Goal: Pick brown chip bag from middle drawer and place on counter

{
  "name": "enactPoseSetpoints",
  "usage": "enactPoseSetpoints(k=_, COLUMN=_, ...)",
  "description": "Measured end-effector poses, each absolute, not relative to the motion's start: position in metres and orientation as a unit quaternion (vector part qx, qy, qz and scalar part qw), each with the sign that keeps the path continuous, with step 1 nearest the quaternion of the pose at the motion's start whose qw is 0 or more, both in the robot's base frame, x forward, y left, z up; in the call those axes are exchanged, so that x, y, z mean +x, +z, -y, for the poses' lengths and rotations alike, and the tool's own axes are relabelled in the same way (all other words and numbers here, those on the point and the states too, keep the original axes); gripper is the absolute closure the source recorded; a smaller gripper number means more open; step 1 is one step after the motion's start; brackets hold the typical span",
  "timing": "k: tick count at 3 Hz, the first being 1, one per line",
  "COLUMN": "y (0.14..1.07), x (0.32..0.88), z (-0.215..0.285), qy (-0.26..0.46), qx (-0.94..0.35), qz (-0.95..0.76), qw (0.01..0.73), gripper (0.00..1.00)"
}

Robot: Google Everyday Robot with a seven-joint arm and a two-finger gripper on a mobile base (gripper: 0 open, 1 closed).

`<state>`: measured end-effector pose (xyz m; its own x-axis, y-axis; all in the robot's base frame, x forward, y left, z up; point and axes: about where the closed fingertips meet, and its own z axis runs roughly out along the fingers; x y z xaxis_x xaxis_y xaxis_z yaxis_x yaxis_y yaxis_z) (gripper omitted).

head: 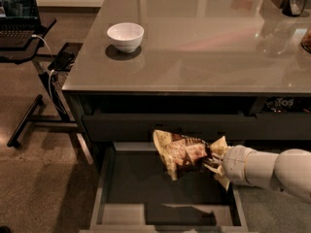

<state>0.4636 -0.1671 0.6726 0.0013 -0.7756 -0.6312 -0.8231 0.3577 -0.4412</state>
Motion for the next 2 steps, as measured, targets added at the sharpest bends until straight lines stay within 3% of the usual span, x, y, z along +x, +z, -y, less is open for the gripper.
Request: enactPoseSetpoints(k=2, y=0.730, x=0.468, z=0.166, qy=-0.015, qx=-0.586, qz=-0.679, qw=0.442, gripper=1.00)
